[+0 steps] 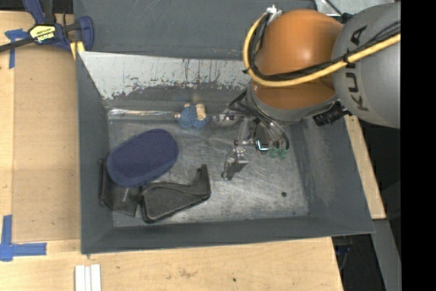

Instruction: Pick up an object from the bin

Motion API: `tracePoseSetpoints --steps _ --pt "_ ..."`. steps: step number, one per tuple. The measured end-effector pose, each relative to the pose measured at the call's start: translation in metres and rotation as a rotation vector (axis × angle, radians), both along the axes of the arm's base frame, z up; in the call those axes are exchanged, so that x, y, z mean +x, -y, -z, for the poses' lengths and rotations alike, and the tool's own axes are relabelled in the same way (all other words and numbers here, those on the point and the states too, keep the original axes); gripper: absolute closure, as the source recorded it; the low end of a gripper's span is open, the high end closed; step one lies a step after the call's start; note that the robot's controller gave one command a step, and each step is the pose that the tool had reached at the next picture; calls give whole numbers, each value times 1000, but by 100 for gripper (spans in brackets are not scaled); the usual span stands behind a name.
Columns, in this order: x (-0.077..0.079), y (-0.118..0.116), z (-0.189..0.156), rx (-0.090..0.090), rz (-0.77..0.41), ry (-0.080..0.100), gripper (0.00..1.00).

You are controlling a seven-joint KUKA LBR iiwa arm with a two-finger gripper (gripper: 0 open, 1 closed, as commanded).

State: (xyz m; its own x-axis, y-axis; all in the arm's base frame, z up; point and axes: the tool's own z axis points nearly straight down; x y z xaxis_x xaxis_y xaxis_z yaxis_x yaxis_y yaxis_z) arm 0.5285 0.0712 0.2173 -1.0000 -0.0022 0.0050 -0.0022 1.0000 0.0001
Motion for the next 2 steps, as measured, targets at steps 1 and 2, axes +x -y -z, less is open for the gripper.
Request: tracePoseSetpoints --steps 1,2 --pt "-30 -45 144 -1 -293 11 0" --pt "-43 -55 116 2 -436 11 0"
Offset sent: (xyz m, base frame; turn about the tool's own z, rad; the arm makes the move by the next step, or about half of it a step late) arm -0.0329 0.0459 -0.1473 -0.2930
